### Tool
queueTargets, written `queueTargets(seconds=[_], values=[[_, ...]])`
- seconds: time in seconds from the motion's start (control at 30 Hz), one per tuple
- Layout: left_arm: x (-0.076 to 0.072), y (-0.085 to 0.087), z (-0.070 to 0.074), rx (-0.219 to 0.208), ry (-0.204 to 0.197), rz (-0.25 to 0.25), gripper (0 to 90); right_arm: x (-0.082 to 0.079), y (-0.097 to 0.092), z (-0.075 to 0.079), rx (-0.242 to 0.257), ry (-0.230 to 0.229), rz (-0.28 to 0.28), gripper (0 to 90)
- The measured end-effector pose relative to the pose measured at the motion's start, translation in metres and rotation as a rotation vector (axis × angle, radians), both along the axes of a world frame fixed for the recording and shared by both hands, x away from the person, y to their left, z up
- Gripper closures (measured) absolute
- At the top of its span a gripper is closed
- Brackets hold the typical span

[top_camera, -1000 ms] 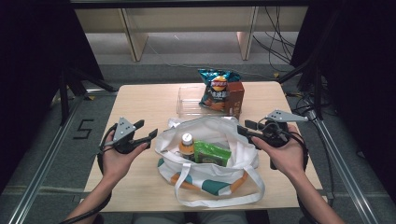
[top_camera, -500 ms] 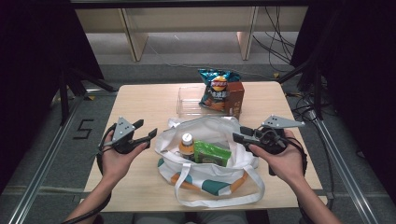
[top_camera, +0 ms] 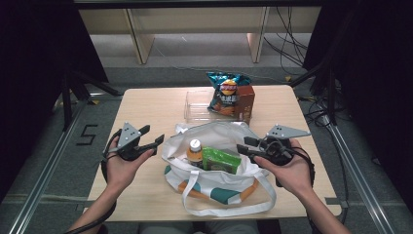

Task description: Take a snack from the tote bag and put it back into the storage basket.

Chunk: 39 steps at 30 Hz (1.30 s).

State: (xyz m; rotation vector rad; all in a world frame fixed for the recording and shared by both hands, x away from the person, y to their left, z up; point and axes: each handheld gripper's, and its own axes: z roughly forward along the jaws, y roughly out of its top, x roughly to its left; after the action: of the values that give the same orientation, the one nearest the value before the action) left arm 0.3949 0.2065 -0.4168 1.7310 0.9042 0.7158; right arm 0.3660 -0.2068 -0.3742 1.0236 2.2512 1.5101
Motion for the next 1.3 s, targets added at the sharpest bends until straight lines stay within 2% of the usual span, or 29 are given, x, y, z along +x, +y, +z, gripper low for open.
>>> queueTargets(seconds=[0.03, 0.07, 0.1, 0.13, 0.17, 0.27, 0.33, 0.37, 0.4, 0.43, 0.47, 0.57, 0.6, 0.63, 0.73, 0.8, 0.87, 0.9, 0.93, 0.97, 1.0, 1.03, 1.07, 1.1, 1.17, 1.2, 1.3], values=[[0.000, 0.000, 0.000, -0.001, -0.001, 0.002, 36.2, 0.002, 0.002, -0.002, 0.002, -0.020, 0.029, 56.5], [0.000, 0.001, 0.000, 0.000, -0.003, 0.003, 36.2, 0.001, 0.003, -0.002, 0.000, -0.024, 0.030, 56.5], [0.000, 0.001, 0.000, 0.001, -0.003, 0.005, 36.2, -0.001, 0.004, -0.002, 0.008, 0.008, 0.017, 56.5], [0.000, 0.001, 0.000, -0.002, -0.002, 0.007, 36.2, -0.001, 0.004, -0.002, 0.000, 0.000, 0.025, 56.5], [0.000, 0.001, 0.000, 0.000, -0.001, 0.007, 36.2, -0.001, 0.006, -0.002, 0.014, 0.009, 0.041, 56.5], [0.000, 0.001, -0.001, 0.000, 0.000, 0.004, 36.2, -0.002, 0.009, -0.001, 0.018, 0.003, 0.057, 56.5], [0.000, 0.000, -0.001, 0.001, -0.001, 0.001, 36.2, -0.005, 0.010, -0.001, 0.024, 0.029, 0.050, 56.5], [0.000, 0.000, -0.001, 0.002, -0.001, 0.001, 36.2, -0.004, 0.010, -0.002, 0.000, 0.009, 0.060, 56.6], [0.000, 0.000, -0.001, 0.003, -0.001, 0.000, 36.2, -0.003, 0.012, -0.004, 0.003, 0.009, 0.076, 56.5], [0.000, 0.000, -0.001, 0.003, 0.000, 0.000, 36.2, -0.003, 0.013, -0.006, 0.000, 0.026, 0.088, 56.5], [0.000, 0.000, -0.001, 0.003, 0.000, -0.001, 36.2, -0.003, 0.013, -0.007, -0.021, 0.023, 0.090, 56.5], [0.000, 0.000, -0.001, 0.002, -0.001, 0.000, 36.2, -0.005, 0.015, -0.010, -0.018, 0.072, 0.093, 56.5], [0.000, 0.000, -0.001, 0.002, -0.002, 0.000, 36.2, -0.003, 0.015, -0.011, -0.028, 0.055, 0.104, 56.4], [0.000, 0.000, -0.001, 0.002, -0.002, 0.000, 36.2, -0.005, 0.017, -0.011, -0.020, 0.076, 0.112, 56.4], [0.000, 0.000, -0.001, 0.005, -0.001, -0.002, 36.2, -0.003, 0.018, -0.014, -0.037, 0.052, 0.121, 56.3], [-0.001, 0.000, -0.001, 0.003, 0.001, -0.002, 36.2, -0.005, 0.020, -0.017, -0.073, 0.073, 0.127, 56.5], [0.000, 0.000, -0.001, 0.002, -0.001, -0.004, 36.1, -0.003, 0.020, -0.019, -0.090, 0.068, 0.136, 57.2], [0.000, 0.000, -0.001, 0.003, -0.001, -0.004, 36.1, -0.005, 0.021, -0.020, -0.088, 0.083, 0.127, 57.6], [-0.001, 0.000, -0.001, 0.002, 0.000, -0.004, 36.1, -0.003, 0.021, -0.022, -0.086, 0.060, 0.137, 58.0], [-0.001, 0.000, -0.001, 0.002, 0.000, -0.004, 36.1, -0.003, 0.021, -0.022, -0.086, 0.060, 0.137, 58.0], [-0.001, 0.000, -0.001, 0.002, 0.000, -0.004, 36.1, -0.005, 0.022, -0.021, -0.091, 0.085, 0.130, 59.6], [-0.001, 0.000, -0.002, 0.002, 0.000, -0.005, 36.1, -0.003, 0.021, -0.022, -0.117, 0.078, 0.151, 60.9], [-0.001, 0.000, -0.002, 0.001, 0.000, -0.005, 36.1, -0.002, 0.021, -0.023, -0.125, 0.072, 0.161, 61.7], [0.000, 0.000, -0.002, -0.005, -0.002, -0.009, 36.1, -0.002, 0.021, -0.024, -0.134, 0.090, 0.165, 64.7], [-0.001, 0.000, -0.001, 0.004, 0.000, -0.005, 36.1, -0.001, 0.021, -0.025, -0.146, 0.072, 0.171, 65.8], [-0.001, 0.000, -0.001, 0.002, -0.001, -0.007, 36.1, -0.003, 0.023, -0.026, -0.147, 0.101, 0.166, 69.8], [-0.001, 0.000, -0.002, 0.006, 0.001, -0.008, 36.1, -0.003, 0.023, -0.027, -0.158, 0.081, 0.165, 73.3]])
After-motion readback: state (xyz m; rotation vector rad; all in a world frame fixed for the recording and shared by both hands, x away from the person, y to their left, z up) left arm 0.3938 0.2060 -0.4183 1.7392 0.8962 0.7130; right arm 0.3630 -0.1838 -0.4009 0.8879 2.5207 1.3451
